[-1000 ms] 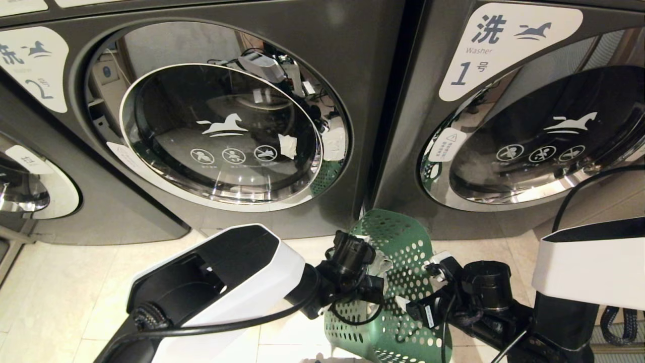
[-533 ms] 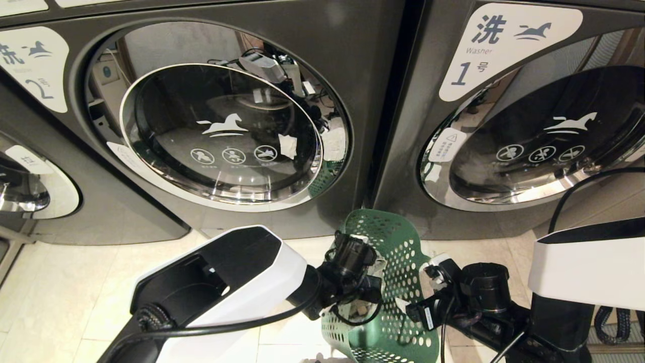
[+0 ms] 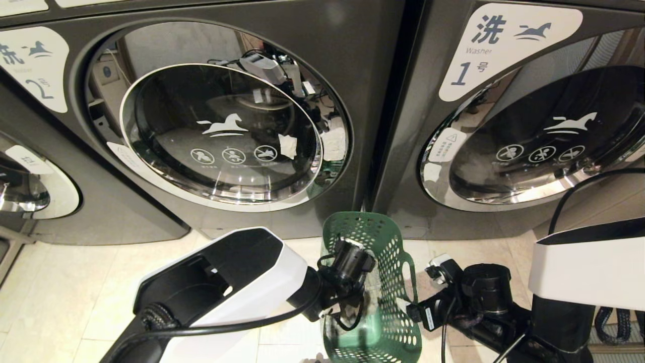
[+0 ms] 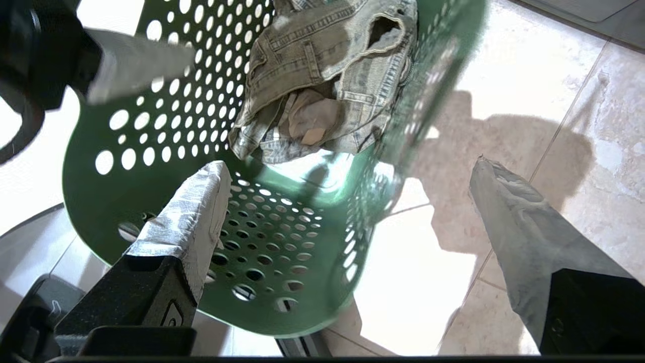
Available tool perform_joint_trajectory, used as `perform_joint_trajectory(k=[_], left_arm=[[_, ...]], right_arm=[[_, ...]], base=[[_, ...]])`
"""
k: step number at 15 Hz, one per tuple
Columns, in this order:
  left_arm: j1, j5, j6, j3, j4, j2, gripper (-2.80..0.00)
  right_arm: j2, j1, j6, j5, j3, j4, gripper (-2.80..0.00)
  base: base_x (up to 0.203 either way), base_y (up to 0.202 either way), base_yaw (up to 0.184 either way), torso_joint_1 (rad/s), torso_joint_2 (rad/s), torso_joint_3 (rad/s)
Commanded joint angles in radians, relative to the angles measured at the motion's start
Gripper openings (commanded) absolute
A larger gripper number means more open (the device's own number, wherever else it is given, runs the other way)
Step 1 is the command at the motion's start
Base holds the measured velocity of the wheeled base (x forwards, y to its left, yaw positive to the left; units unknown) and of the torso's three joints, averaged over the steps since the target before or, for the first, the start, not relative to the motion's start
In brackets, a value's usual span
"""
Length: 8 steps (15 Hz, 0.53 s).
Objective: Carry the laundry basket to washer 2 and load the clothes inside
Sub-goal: Pick up the clothes basket and put it beside the washing machine
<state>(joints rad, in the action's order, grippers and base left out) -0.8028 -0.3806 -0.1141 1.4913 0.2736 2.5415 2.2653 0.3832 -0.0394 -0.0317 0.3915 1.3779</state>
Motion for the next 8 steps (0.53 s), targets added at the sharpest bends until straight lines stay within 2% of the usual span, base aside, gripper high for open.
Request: perform_joint_trajectory(k=[1,8], left_arm=[[0.017,-0.056,-0.001,-0.003,0.000,-0.004,0.00],[0.043,-0.222,-0.008,-0.034,-0.002,-0.015,0.00]], right_arm=[[0.002,0.000,0.000,-0.001,-0.016,0.012,0.00],[0.026,0.000,-0.003,-0.001,-0.051,0.094,0.00]], base=[[0.000,0.000,0.000,0.000,0.00,0.000],[0.000,0.000,0.000,0.000,0.00,0.000]])
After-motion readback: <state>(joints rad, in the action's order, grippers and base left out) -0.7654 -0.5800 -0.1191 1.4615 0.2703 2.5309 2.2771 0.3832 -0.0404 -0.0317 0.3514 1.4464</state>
